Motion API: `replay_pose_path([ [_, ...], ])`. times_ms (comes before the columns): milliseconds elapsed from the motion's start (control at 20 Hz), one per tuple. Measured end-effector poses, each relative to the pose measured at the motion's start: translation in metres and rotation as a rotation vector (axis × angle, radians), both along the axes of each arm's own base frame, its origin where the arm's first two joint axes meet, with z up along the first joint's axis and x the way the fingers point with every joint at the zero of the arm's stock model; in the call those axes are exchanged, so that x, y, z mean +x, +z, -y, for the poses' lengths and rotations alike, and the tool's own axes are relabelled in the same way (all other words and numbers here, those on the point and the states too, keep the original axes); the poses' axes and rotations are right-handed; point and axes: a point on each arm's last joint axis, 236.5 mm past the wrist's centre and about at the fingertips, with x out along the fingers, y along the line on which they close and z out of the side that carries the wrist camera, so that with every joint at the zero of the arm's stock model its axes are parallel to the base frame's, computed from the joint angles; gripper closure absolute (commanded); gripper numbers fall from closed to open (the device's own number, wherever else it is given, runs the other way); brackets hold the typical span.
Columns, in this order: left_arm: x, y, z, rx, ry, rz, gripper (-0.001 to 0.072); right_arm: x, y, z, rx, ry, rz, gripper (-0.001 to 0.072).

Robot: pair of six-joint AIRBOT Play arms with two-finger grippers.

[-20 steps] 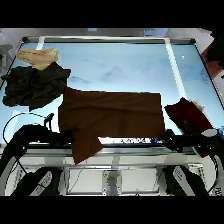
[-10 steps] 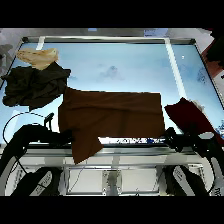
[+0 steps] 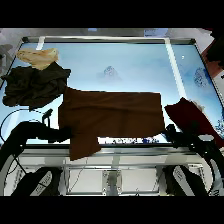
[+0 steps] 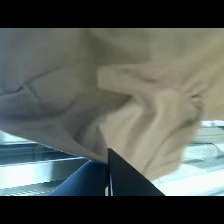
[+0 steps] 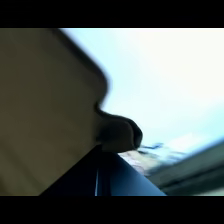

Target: Fold the shirts.

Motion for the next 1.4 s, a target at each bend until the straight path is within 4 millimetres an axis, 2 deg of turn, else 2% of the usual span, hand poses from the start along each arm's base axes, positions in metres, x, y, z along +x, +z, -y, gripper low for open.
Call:
replay_pose_path([
  [50, 0.007, 0.012, 0.0, 0.0, -0.014, 0.032, 0.0696, 0.005, 0.009, -0.001, -0.002, 0.017, 0.034, 0.0684],
  [150, 0.02, 0.04, 0.001, 0.002, -0.04, 0.103, 0.0696, 0.021, 0.04, 0.001, -0.03, 0.059, 0.132, 0.0684],
  [400, 0.042, 0.099, 0.005, -0.005, -0.062, 0.269, 0.0697, 0.041, 0.118, 0.005, -0.155, 0.153, 0.336, 0.0685],
  [500, 0.059, 0.117, 0.007, -0.025, -0.022, 0.348, 0.0698, 0.044, 0.134, 0.006, -0.183, 0.163, 0.375, 0.0686],
  [650, 0.097, 0.138, -0.002, -0.032, 0.103, 0.477, 0.0699, 0.051, 0.145, 0.011, -0.219, 0.153, 0.413, 0.0686],
  [800, 0.128, 0.135, -0.013, -0.033, 0.209, 0.51, 0.0699, 0.065, 0.142, 0.012, -0.234, 0.148, 0.423, 0.0686],
  [950, 0.16, 0.126, -0.025, -0.035, 0.304, 0.518, 0.0699, 0.091, 0.129, 0.005, -0.241, 0.162, 0.418, 0.0686],
  [1100, 0.193, 0.122, -0.031, -0.023, 0.333, 0.534, 0.0699, 0.132, 0.129, 0.002, -0.27, 0.175, 0.43, 0.0686],
  [1250, 0.224, 0.115, -0.026, -0.005, 0.302, 0.541, 0.0699, 0.179, 0.129, 0.001, -0.294, 0.195, 0.44, 0.0686],
  [1400, 0.247, 0.091, -0.025, 0.022, 0.284, 0.514, 0.0699, 0.214, 0.111, -0.004, -0.293, 0.214, 0.413, 0.0685],
])
